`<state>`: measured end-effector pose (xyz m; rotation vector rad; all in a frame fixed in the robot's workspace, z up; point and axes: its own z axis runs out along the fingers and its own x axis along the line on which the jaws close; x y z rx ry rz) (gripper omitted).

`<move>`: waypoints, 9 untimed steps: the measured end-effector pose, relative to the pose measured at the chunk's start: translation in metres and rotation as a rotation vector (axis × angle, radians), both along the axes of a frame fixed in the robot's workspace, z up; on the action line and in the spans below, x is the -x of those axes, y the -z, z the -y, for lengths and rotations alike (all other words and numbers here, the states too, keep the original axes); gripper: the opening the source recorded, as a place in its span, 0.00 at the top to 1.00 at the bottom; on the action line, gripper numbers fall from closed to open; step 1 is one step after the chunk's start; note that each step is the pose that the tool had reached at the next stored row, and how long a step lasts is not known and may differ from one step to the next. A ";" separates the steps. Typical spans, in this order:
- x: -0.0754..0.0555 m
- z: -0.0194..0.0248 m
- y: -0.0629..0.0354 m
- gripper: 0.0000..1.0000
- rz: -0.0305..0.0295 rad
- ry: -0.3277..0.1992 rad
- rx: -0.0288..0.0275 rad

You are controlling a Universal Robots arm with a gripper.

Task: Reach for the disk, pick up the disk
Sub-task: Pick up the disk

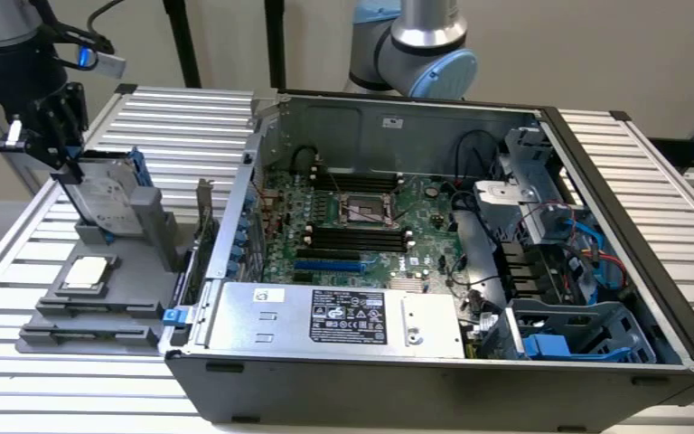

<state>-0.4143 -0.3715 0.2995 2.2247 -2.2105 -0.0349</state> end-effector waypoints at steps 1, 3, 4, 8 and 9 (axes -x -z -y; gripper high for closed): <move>0.000 0.0000 -0.0028 0.67 0.0001 0.000 0.0000; -0.001 0.0000 -0.0097 0.67 0.0000 0.000 0.0000; -0.002 0.0000 -0.0143 0.67 -0.0001 0.000 0.0000; -0.005 0.0000 -0.0326 0.67 0.0002 0.000 -0.0002; -0.005 0.0000 -0.0371 0.67 0.0000 0.000 -0.0001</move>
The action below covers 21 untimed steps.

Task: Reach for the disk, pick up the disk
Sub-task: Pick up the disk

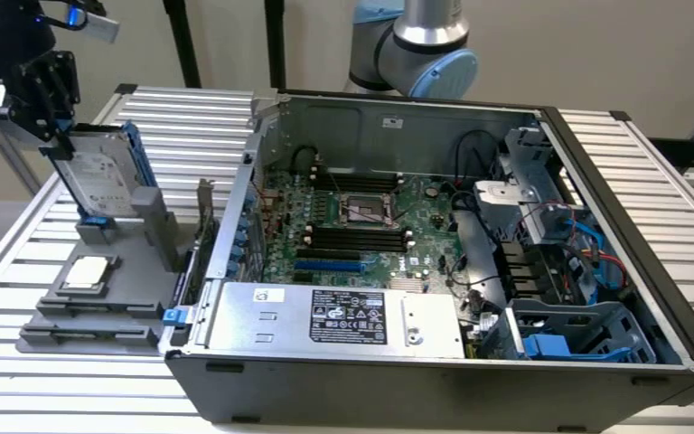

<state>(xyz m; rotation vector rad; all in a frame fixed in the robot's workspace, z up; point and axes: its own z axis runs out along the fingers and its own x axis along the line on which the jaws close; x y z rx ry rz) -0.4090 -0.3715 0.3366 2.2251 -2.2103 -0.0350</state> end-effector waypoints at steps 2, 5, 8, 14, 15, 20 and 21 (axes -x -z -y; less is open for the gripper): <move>-0.002 0.0000 -0.0091 0.67 0.0000 0.000 -0.0001; -0.005 0.0000 -0.0229 0.67 0.0000 0.000 -0.0001; -0.007 0.0000 -0.0362 0.67 0.0000 0.000 -0.0001; -0.021 0.0002 -0.0636 0.67 -0.0001 -0.003 -0.0044; -0.024 0.0003 -0.0680 0.67 0.0000 -0.004 -0.0063; -0.040 0.0015 -0.0888 0.67 0.0001 -0.010 -0.0199; -0.044 0.0018 -0.0929 0.67 0.0000 -0.011 -0.0226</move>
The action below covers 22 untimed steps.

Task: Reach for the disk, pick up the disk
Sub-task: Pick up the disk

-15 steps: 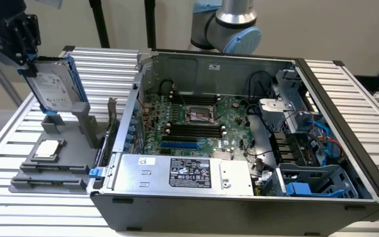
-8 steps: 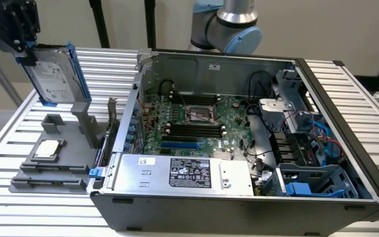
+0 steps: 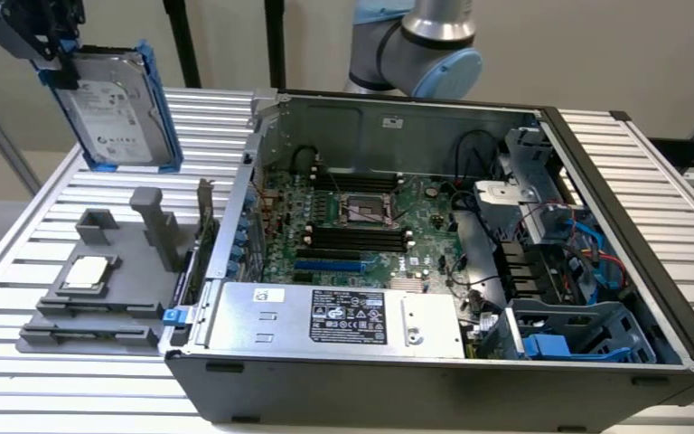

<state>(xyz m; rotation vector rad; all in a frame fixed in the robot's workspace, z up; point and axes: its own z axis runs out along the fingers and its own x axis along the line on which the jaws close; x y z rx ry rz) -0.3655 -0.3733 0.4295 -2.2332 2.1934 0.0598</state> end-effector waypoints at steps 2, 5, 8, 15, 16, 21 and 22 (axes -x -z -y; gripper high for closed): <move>-0.008 0.0010 -0.0086 0.67 0.0000 -0.001 -0.0035; -0.022 0.0037 -0.0218 0.67 0.0001 -0.001 -0.0062; -0.035 0.0074 -0.0318 0.67 -0.0002 -0.001 -0.0068; -0.066 0.0162 -0.0525 0.67 -0.0013 -0.001 -0.0072; -0.070 0.0174 -0.0544 0.67 -0.0017 -0.001 -0.0072; -0.092 0.0240 -0.0624 0.67 -0.0035 -0.001 -0.0074; -0.097 0.0254 -0.0632 0.67 -0.0037 -0.001 -0.0074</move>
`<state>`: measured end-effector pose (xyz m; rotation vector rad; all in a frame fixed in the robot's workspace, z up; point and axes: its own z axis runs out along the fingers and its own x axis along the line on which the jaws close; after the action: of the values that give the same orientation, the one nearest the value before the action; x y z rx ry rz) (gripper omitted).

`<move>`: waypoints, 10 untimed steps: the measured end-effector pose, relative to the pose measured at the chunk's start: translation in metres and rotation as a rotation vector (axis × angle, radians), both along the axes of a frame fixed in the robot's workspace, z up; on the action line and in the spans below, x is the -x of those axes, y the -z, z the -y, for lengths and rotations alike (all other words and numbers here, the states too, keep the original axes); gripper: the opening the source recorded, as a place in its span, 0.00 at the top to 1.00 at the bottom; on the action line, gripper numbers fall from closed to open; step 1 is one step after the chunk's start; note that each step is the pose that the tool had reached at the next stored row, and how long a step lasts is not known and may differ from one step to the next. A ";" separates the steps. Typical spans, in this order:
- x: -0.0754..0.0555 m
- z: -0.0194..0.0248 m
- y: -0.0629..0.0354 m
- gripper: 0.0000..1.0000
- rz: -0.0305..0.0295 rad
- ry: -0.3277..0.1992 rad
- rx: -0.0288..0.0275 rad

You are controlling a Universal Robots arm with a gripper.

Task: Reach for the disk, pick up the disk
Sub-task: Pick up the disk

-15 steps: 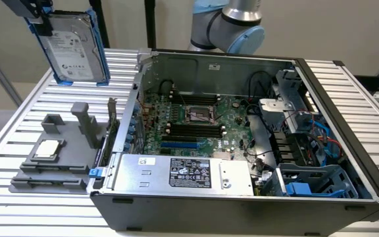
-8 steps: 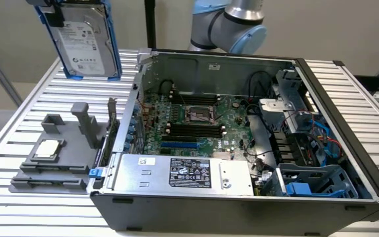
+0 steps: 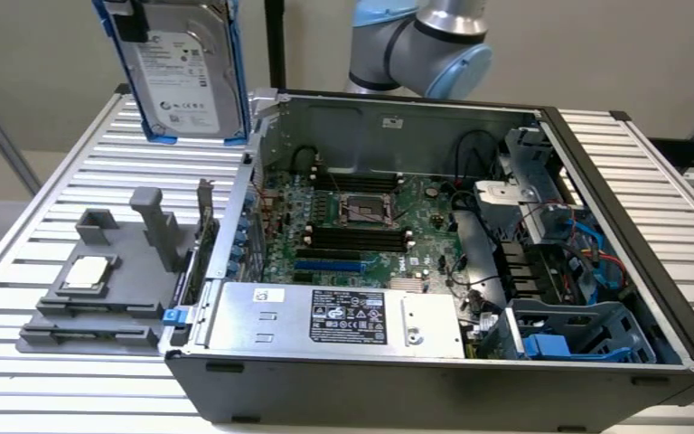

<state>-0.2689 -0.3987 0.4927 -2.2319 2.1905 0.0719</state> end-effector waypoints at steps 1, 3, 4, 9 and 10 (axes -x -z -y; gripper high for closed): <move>-0.004 0.0014 -0.0006 0.67 -0.0002 0.000 0.0000; -0.013 0.0042 -0.0012 0.67 -0.0004 0.000 0.0000; -0.018 0.0058 -0.0013 0.67 -0.0004 0.000 -0.0001; -0.041 0.0137 -0.0017 0.67 -0.0011 0.000 0.0000; -0.045 0.0153 -0.0018 0.67 -0.0012 0.000 0.0000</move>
<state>-0.2235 -0.4140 0.4945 -2.2325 2.1912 0.0733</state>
